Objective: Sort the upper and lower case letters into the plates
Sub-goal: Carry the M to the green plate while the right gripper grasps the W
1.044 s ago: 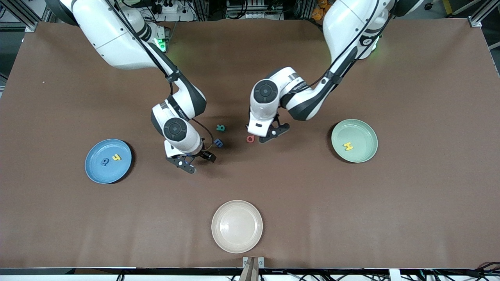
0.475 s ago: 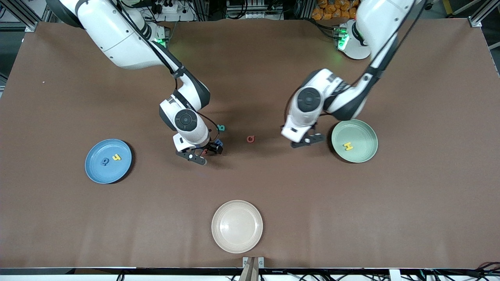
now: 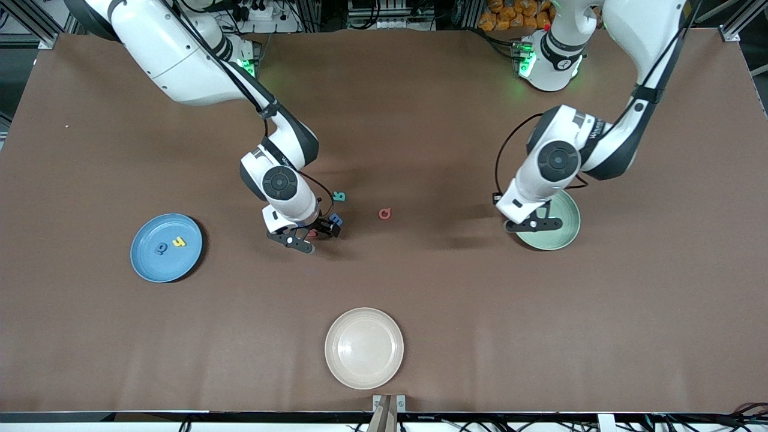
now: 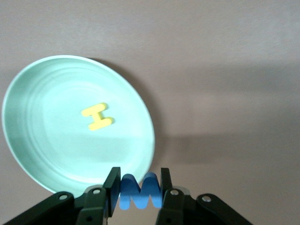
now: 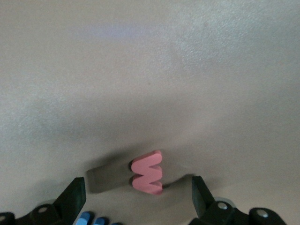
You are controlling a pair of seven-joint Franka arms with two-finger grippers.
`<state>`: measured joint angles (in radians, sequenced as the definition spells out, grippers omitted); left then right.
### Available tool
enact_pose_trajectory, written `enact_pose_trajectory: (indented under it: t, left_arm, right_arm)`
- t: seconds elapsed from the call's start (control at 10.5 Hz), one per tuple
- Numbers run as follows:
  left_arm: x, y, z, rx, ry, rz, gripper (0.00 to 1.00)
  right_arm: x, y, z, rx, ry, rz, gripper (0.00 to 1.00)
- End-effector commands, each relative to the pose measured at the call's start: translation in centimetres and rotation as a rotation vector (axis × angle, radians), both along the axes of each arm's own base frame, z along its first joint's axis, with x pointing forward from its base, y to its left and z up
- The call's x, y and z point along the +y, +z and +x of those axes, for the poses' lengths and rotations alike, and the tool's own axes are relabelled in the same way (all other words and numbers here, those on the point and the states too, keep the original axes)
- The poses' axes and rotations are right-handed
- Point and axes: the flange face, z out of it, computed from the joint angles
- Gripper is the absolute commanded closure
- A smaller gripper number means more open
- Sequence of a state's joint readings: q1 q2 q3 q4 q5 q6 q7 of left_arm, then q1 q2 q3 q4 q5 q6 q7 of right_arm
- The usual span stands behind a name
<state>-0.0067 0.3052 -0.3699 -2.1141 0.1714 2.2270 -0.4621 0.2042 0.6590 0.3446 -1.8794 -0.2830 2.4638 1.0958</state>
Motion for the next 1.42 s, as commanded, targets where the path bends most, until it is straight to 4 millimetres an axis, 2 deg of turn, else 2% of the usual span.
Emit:
enact_pose_trajectory:
  t: [0.0,0.19,0.28,0.38,0.47,0.57,0.66,0.76,0.95,1.14,1.33]
  left_arm:
    - [4.1,-1.0,-1.1,-0.031,-0.038,-0.041,0.6]
    - [5.5,-2.6,-1.9,-0.065,-0.046,-0.066,0.59]
    - [5.7,-2.9,-2.3,-0.077,-0.044,-0.073,0.42]
    - [5.7,-2.9,-2.3,-0.076,-0.028,-0.077,0.0]
    - [5.7,-3.0,-2.3,-0.062,0.039,-0.11,0.0]
    - [5.5,-3.0,-2.3,-0.055,0.064,-0.127,0.0]
    - [5.1,-2.9,-2.3,-0.057,0.058,-0.129,0.0]
    - [4.6,-2.7,-2.4,-0.06,0.049,-0.131,0.0]
    - [1.1,-1.8,-2.3,-0.077,0.103,-0.144,0.0]
    - [-5.4,-1.0,-2.7,-0.093,0.225,-0.153,0.0]
    - [-12.4,-0.3,-3.5,-0.099,0.364,-0.17,0.0]
  right_arm:
    - [-0.5,0.6,-0.6,-0.01,0.009,-0.002,0.0]
    - [-0.9,0.2,-0.8,-0.004,0.011,-0.008,0.0]
    - [-0.9,0.3,-0.7,-0.007,0.013,-0.009,0.0]
    - [-0.9,0.2,-0.8,-0.005,0.015,-0.011,0.0]
    - [-0.9,0.0,-0.9,-0.002,0.016,-0.012,0.0]
    - [-1.0,0.0,-1.0,0.0,0.011,-0.013,0.31]
    - [-1.0,0.0,-1.0,0.0,-0.004,-0.011,0.92]
    - [-1.0,0.1,-1.0,0.0,-0.027,-0.011,1.0]
    - [-1.1,0.2,-0.9,-0.002,-0.032,-0.012,1.0]
    - [-1.2,1.1,-0.7,-0.012,-0.033,-0.013,1.0]
    - [-3.1,3.7,0.7,-0.036,-0.058,-0.029,1.0]
